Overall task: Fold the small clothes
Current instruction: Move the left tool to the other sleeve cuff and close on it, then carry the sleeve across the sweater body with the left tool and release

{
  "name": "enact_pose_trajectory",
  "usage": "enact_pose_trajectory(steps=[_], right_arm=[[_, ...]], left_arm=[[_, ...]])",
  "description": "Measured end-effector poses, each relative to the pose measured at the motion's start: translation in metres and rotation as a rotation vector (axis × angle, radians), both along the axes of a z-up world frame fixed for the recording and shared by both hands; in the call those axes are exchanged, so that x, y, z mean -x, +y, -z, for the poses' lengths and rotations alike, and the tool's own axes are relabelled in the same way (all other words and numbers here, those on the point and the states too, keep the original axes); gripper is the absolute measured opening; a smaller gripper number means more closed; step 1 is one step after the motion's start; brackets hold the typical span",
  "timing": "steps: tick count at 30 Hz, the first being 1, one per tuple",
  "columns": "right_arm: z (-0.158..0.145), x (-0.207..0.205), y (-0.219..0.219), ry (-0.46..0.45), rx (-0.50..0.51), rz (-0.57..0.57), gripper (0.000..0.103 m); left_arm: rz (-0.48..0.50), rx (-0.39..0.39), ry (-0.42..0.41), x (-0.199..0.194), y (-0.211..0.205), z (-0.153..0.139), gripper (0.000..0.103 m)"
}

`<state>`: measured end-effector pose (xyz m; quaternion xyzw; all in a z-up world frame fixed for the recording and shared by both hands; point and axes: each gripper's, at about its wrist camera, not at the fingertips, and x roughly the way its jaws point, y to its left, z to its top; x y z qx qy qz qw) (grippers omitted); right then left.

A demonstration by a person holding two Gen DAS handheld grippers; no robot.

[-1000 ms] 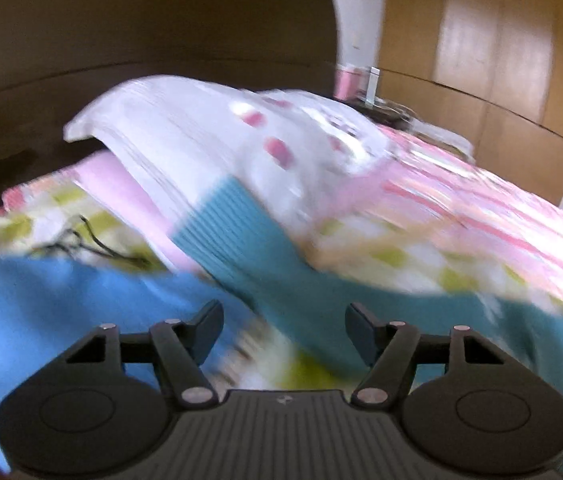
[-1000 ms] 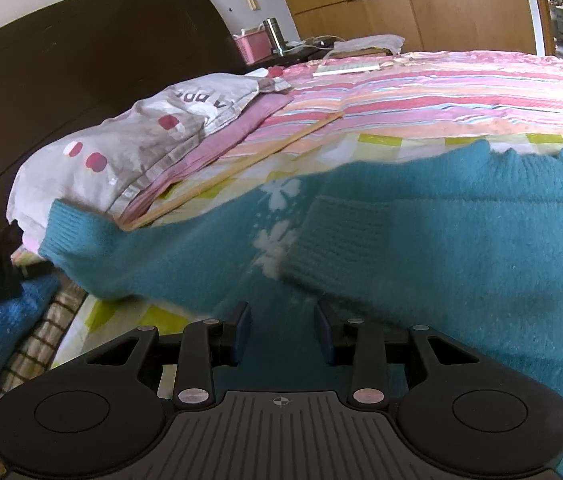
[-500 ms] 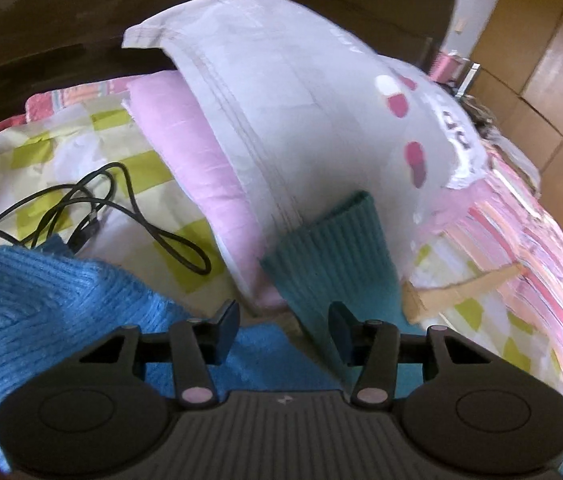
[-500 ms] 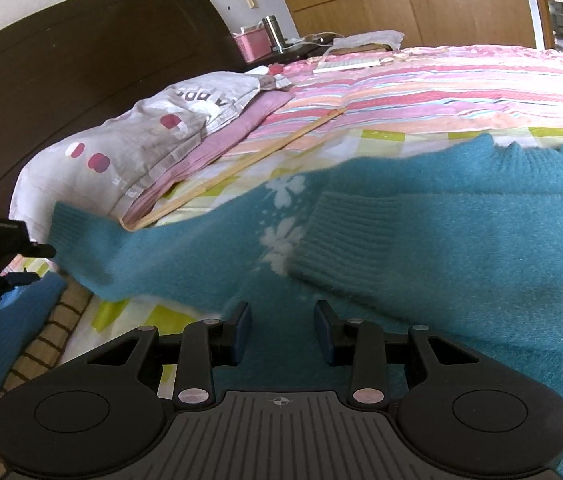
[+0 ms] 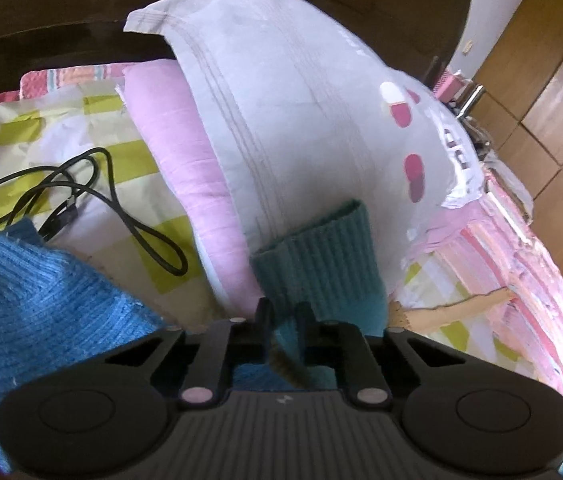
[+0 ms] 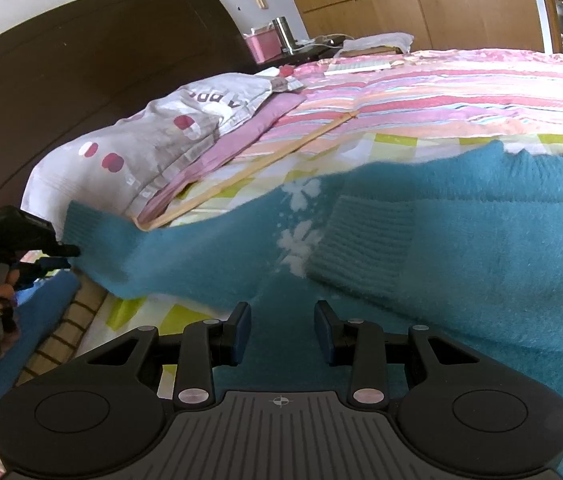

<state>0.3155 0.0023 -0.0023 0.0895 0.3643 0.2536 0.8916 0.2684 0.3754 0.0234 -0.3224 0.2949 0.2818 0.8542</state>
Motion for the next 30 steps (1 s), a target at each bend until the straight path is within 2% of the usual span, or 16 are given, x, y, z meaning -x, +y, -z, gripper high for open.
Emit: enact_pose_trajectory(steps=[9,15,23,27,30], right_arm=[[-0.007,0.003,-0.001,-0.011,-0.012,0.001,0.035],[-0.014,0.004,0.003,-0.017,-0.021,-0.008,0.035],[-0.025,-0.004,-0.001,0.004,-0.054,-0.012,0.036],[-0.023,-0.016,-0.001,0.061,-0.099,-0.015,0.037],[-0.016,-0.024,0.001,0.117,-0.143,-0.009,0.046]], left_arm=[[0.144,-0.047,-0.106,0.013,-0.022,-0.026,0.017],[0.345,-0.104,-0.162,0.022,-0.075,-0.036,0.016],[0.604,-0.113,-0.158,0.027,-0.159,-0.012,0.016],[0.633,-0.084,-0.125,0.026,-0.176,0.007,0.016],[0.621,-0.072,-0.107,0.028,-0.176,0.019,0.016]])
